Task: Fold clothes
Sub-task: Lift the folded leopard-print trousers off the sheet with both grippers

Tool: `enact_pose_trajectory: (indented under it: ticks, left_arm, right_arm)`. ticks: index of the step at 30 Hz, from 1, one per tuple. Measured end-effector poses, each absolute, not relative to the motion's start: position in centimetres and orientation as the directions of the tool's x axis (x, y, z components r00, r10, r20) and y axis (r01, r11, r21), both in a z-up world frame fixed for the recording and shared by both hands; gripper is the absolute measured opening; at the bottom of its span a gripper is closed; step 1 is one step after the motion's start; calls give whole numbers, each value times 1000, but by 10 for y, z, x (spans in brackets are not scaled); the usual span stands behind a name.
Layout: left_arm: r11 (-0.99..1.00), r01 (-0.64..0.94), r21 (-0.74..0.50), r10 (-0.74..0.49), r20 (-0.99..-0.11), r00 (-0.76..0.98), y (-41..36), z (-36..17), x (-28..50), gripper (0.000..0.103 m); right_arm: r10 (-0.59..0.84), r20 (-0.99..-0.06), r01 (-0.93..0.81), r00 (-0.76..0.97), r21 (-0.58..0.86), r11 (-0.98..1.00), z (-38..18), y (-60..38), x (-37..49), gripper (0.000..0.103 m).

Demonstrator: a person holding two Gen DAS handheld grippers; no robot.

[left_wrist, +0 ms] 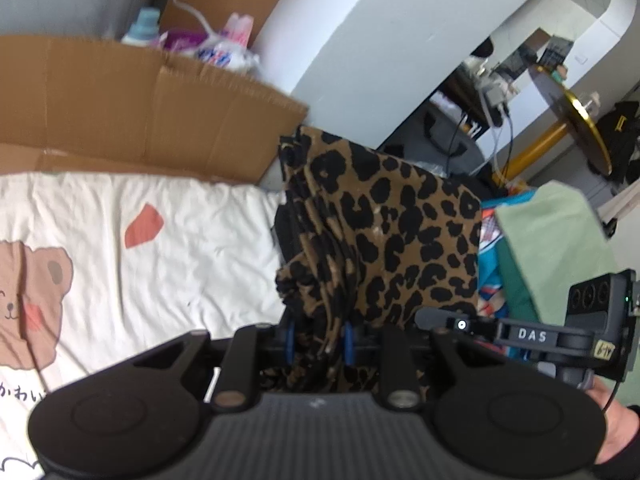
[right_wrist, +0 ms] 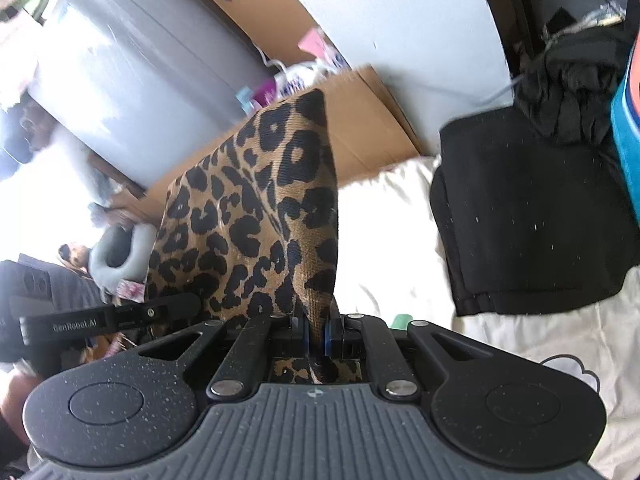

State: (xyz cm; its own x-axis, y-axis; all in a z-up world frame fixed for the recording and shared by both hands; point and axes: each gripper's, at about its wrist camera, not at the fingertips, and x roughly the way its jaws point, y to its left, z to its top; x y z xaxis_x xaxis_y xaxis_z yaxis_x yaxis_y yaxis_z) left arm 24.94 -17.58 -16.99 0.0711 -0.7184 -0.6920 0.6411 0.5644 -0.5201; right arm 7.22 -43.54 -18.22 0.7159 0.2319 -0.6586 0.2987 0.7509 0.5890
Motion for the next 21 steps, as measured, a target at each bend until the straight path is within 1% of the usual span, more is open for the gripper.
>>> enact_pose_trajectory:
  ticks: [8, 17, 21]
  left_arm:
    - [573, 618, -538, -744, -658, 118, -169, -112, 232, 23]
    - [582, 615, -532, -763, -618, 189, -173, -40, 203, 23]
    - [575, 639, -511, -768, -607, 205, -171, -10, 192, 23]
  right_arm:
    - [210, -643, 256, 737, 552, 793, -109, -435, 63, 5]
    - [181, -621, 208, 762, 500, 841, -26, -435, 56, 5]
    - [159, -606, 187, 779, 466, 865, 12, -433, 52, 5]
